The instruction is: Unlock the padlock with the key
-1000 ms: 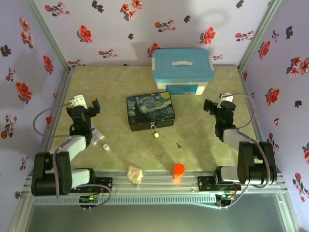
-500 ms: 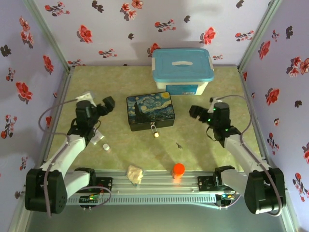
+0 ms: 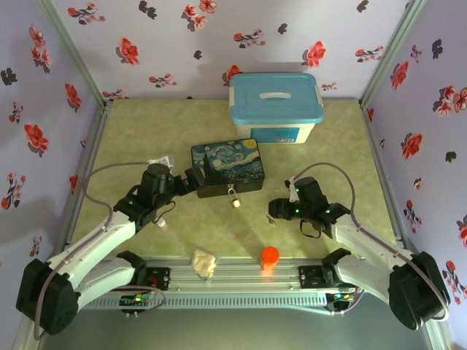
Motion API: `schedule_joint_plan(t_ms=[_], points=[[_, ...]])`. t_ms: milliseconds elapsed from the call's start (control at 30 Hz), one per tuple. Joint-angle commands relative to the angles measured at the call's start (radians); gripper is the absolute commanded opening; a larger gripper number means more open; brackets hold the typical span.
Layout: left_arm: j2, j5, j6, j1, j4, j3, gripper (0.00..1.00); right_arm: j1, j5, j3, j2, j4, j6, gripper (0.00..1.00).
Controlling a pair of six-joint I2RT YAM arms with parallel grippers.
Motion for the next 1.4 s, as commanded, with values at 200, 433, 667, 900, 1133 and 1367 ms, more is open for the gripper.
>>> schedule_joint_plan(t_ms=[200,433,667,900,1133,1367], points=[[0.071,-0.088,-0.082,-0.129,-0.014,0.015,0.99,0.094,0.007,0.041,0.162,-0.053,-0.019,0.44],[0.111,-0.089,-0.110,-0.158,0.064,-0.005,0.99,0.158,0.100,0.078,0.221,-0.084,-0.024,0.39],[0.137,-0.089,-0.111,-0.160,0.075,0.003,1.00,0.220,0.241,0.110,0.262,-0.140,0.011,0.37],[0.172,-0.086,-0.112,-0.161,0.089,0.016,1.00,0.273,0.295,0.138,0.336,-0.168,0.033,0.30],[0.182,-0.087,-0.102,-0.161,0.096,0.030,1.00,0.307,0.306,0.174,0.421,-0.178,0.037,0.10],[0.188,-0.096,-0.082,-0.162,0.096,0.047,1.00,0.304,0.304,0.191,0.417,-0.172,0.006,0.00]])
